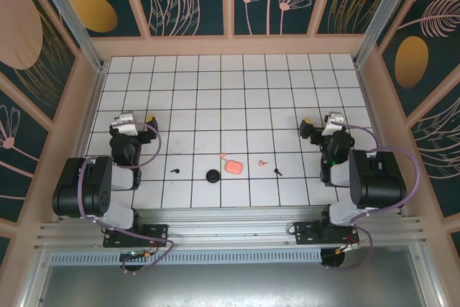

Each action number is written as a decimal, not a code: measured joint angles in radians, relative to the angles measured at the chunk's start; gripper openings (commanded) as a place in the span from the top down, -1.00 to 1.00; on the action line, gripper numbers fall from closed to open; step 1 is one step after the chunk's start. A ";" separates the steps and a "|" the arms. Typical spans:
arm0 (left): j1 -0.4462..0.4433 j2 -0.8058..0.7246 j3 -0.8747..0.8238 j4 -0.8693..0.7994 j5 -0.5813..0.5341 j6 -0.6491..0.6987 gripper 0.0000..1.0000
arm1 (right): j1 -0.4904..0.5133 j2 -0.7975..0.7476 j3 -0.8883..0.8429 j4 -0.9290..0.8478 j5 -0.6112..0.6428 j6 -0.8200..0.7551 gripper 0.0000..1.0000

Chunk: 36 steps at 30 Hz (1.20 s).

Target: Insert the wireless bluetooth earbuds into the charging case

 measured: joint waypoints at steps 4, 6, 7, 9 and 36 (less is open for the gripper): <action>0.000 0.000 0.000 0.000 0.000 0.000 -0.97 | 0.000 0.000 0.000 0.000 0.000 0.000 -0.98; 0.000 0.000 0.000 0.000 0.000 0.000 -0.97 | 0.000 0.000 0.000 0.000 0.000 0.000 -0.98; 0.000 0.000 0.000 0.000 0.000 0.000 -0.97 | 0.000 0.000 0.000 0.000 0.000 0.000 -0.98; 0.000 0.000 0.000 0.000 0.000 0.000 -0.97 | 0.000 0.000 0.000 0.000 0.000 0.000 -0.98; 0.000 -0.001 0.000 -0.002 0.000 0.001 -0.81 | 0.000 0.000 0.006 -0.008 0.000 0.000 -0.98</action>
